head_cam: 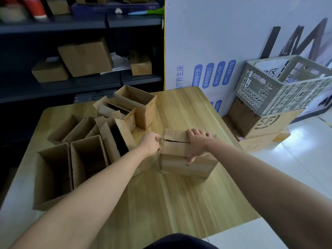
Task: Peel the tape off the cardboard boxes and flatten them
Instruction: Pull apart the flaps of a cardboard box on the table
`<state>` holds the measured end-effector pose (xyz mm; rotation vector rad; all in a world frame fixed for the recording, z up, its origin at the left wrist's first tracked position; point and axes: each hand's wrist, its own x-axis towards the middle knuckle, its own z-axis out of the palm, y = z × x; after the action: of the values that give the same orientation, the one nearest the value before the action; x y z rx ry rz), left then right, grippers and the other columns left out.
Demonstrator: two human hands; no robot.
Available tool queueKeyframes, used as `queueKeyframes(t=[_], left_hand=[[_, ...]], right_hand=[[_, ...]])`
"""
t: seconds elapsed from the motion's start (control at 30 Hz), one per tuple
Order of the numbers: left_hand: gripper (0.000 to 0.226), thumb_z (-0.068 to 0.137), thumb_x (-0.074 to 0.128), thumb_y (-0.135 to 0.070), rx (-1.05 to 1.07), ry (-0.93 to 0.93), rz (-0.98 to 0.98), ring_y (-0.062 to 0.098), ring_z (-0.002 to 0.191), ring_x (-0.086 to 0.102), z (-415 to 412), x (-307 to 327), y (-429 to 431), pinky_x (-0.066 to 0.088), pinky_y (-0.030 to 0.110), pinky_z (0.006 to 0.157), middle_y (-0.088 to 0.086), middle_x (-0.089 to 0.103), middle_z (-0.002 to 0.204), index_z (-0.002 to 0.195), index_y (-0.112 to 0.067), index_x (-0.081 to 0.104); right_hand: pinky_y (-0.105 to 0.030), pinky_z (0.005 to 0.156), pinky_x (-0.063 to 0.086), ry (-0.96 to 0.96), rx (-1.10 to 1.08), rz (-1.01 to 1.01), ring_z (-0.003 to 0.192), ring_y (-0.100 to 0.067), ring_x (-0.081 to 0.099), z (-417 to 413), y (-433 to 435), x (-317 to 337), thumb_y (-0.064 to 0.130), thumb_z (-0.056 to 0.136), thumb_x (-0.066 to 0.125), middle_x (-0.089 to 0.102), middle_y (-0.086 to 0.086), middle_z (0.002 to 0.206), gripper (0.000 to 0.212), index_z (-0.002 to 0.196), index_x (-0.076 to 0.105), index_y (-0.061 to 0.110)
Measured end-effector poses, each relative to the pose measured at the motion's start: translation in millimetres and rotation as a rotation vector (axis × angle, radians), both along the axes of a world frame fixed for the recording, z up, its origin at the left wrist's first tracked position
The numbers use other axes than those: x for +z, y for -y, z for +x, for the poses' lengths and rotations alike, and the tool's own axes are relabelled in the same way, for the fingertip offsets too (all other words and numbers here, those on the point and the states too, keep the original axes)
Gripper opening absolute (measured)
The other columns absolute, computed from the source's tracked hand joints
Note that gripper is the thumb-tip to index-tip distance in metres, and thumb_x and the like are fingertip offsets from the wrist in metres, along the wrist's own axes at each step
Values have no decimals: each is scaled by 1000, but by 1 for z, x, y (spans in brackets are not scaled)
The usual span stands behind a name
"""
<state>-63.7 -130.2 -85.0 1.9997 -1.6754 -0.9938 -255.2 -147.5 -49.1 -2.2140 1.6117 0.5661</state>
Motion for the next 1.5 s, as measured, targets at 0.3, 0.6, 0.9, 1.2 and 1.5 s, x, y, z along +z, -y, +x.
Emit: queueKeyframes(t=[0.3, 0.6, 0.9, 1.2, 1.5], left_hand=[[39, 79, 70, -45, 83, -502, 255, 21, 82, 64, -2, 20, -6, 53, 35, 80, 9, 69, 95, 94, -10, 65], [17, 83, 69, -18, 51, -27, -14, 20, 87, 56, -13, 19, -5, 47, 32, 73, -1, 56, 86, 91, -12, 55], [16, 88, 60, -1, 441, -224, -51, 28, 106, 60, 29, 18, -5, 51, 40, 95, 12, 66, 108, 98, -7, 70], [26, 77, 73, 0, 794, -391, -252, 24, 96, 66, 29, 39, 12, 57, 34, 81, 10, 66, 105, 91, -15, 57], [16, 87, 63, -4, 631, -117, -387, 19, 103, 59, 45, 53, 8, 50, 30, 88, 6, 64, 110, 102, -9, 66]], right_hand=[[-52, 115, 12, 0, -1, -4, 141, -27, 13, -1, -1, -6, 50, 58, 82, 13, 1, 151, 130, 151, -5, 21], [-53, 112, 17, 68, -14, -33, 136, -26, 21, 0, 0, -7, 52, 55, 82, 23, 1, 146, 122, 148, 10, 21], [-51, 105, 36, 92, -67, -20, 129, -27, 30, -22, 6, 8, 46, 55, 84, 26, -2, 141, 122, 148, 9, 20], [-39, 97, 43, 200, -180, -155, 125, -26, 32, -45, 11, 21, 37, 59, 85, 27, -5, 137, 118, 146, 9, 15], [-52, 101, 38, 21, -222, -278, 130, -27, 29, -66, 6, 23, 43, 56, 84, 25, -3, 141, 117, 144, 12, 17]])
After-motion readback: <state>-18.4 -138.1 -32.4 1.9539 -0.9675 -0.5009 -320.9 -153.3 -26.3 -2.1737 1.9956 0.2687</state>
